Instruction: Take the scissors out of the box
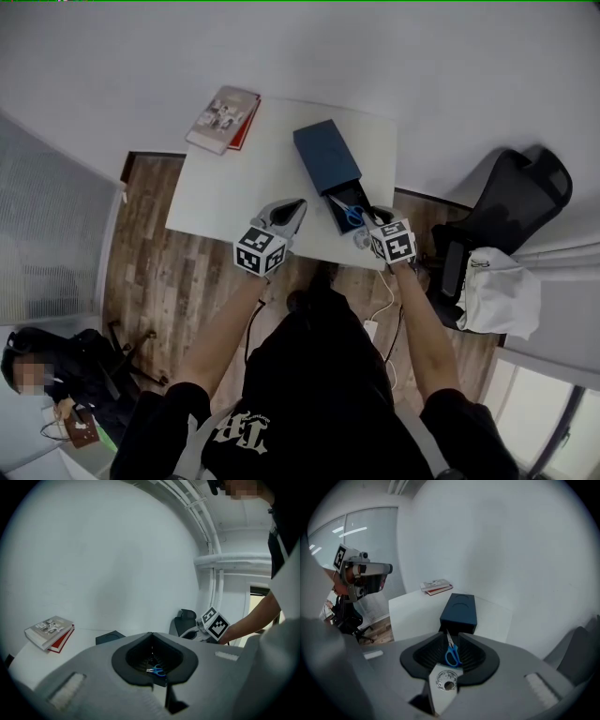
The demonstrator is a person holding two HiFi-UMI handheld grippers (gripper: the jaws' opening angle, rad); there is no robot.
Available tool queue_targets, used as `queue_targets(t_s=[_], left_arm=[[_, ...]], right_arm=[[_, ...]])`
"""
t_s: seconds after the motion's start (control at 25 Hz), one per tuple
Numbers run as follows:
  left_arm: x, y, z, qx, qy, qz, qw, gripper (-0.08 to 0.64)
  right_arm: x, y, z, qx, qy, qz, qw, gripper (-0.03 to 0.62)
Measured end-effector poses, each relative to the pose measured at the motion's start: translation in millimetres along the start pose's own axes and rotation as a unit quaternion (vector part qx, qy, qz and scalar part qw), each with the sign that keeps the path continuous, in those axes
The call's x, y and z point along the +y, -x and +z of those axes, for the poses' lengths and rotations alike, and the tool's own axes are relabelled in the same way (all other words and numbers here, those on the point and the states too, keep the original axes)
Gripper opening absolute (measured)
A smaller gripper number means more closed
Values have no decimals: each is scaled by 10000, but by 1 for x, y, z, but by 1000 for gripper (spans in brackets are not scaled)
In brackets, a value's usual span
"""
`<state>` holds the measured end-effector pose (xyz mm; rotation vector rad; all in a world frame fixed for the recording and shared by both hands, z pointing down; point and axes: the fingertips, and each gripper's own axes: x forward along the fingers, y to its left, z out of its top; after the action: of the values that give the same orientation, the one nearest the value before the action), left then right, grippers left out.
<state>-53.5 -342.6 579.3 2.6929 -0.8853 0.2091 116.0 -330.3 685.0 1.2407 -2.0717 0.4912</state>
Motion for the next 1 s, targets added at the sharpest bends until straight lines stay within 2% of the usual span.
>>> queue_targets(t_s=[0.32, 0.48, 0.72, 0.8, 1.0], left_arm=[[13, -34, -10, 172, 18, -140, 9998, -3], [24, -47, -13, 246, 46, -119, 9996, -3], [46, -55, -28, 419, 185, 32, 9989, -3], [54, -57, -32, 465, 247, 80, 9986, -3], [67, -62, -36, 505, 339, 161, 9980, -3]], right_arm=[[0, -59, -34, 856, 383, 442, 9946, 110], [2, -82, -52, 1446, 497, 682, 9859, 132], [-1, -105, -77, 2108, 624, 804, 9722, 141], [-4, -113, -80, 2234, 732, 797, 9687, 141], [5, -133, -87, 2329, 856, 1120, 9622, 146]])
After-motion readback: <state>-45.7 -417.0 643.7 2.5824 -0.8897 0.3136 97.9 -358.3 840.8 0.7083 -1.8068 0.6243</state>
